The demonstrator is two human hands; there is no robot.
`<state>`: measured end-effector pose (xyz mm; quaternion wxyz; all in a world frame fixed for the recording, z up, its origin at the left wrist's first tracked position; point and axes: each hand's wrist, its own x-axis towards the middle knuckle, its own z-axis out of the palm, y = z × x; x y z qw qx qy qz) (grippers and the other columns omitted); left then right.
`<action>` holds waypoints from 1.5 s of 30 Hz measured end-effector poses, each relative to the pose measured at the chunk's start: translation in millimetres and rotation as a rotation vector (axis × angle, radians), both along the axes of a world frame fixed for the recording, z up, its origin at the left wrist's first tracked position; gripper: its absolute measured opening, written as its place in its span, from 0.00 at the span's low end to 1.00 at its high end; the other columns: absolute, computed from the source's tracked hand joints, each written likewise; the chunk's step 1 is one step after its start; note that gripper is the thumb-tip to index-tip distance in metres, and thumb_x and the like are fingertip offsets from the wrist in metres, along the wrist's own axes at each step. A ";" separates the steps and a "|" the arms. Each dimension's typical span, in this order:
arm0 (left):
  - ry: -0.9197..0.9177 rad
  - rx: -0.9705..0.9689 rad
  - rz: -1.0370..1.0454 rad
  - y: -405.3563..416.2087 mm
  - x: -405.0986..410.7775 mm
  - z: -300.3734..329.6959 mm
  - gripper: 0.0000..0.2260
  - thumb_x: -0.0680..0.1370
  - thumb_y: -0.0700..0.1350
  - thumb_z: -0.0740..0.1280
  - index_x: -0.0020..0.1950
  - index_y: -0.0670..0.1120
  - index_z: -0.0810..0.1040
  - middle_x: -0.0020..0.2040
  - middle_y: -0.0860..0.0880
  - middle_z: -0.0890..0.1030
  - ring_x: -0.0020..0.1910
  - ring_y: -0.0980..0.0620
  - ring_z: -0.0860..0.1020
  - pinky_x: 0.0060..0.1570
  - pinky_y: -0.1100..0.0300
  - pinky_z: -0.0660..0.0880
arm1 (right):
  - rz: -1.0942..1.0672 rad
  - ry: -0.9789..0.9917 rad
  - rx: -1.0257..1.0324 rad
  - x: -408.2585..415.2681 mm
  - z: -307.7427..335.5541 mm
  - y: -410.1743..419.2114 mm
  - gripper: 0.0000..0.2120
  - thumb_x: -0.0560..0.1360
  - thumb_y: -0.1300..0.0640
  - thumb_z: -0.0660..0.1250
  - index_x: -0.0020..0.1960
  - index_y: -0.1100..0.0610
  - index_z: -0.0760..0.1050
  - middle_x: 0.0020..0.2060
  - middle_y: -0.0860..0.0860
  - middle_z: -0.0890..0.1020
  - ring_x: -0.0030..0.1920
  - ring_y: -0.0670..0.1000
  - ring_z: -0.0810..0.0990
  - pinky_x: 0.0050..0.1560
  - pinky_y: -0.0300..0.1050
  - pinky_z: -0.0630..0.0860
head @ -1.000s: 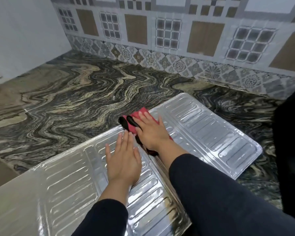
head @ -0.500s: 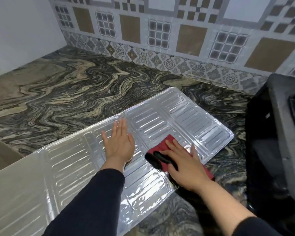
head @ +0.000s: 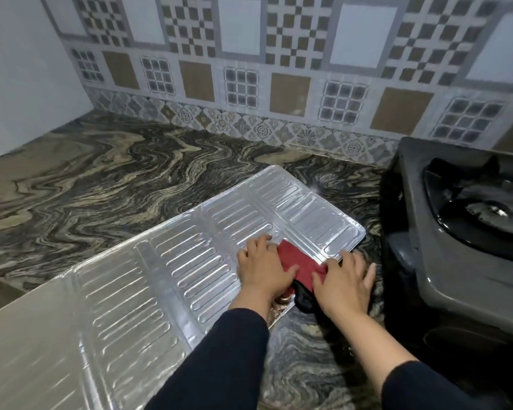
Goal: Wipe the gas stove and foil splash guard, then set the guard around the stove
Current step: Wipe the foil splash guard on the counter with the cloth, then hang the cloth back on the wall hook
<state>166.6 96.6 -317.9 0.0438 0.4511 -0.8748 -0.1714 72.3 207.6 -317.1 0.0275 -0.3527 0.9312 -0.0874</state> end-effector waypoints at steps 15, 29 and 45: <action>0.256 0.160 -0.217 -26.1 -50.7 80.1 0.19 0.77 0.48 0.64 0.68 0.54 0.72 0.72 0.54 0.66 0.71 0.47 0.58 0.70 0.49 0.61 | 0.372 -0.340 -0.431 -57.4 138.5 -38.5 0.10 0.69 0.60 0.69 0.41 0.47 0.72 0.39 0.46 0.82 0.41 0.49 0.79 0.45 0.43 0.73; 0.973 0.067 -0.249 -88.5 -145.5 339.8 0.04 0.78 0.40 0.65 0.50 0.48 0.72 0.35 0.49 0.72 0.29 0.55 0.69 0.25 0.68 0.66 | 0.486 -0.185 -0.702 -197.0 365.7 -78.0 0.17 0.70 0.67 0.71 0.44 0.44 0.81 0.46 0.46 0.84 0.47 0.42 0.80 0.48 0.33 0.73; 1.049 -0.445 -0.202 -228.1 -310.0 403.5 0.17 0.79 0.40 0.55 0.61 0.53 0.78 0.59 0.51 0.79 0.56 0.51 0.76 0.56 0.57 0.72 | 0.306 0.260 -1.041 -325.2 429.5 -256.8 0.10 0.76 0.62 0.65 0.54 0.53 0.82 0.52 0.53 0.83 0.53 0.53 0.79 0.52 0.39 0.69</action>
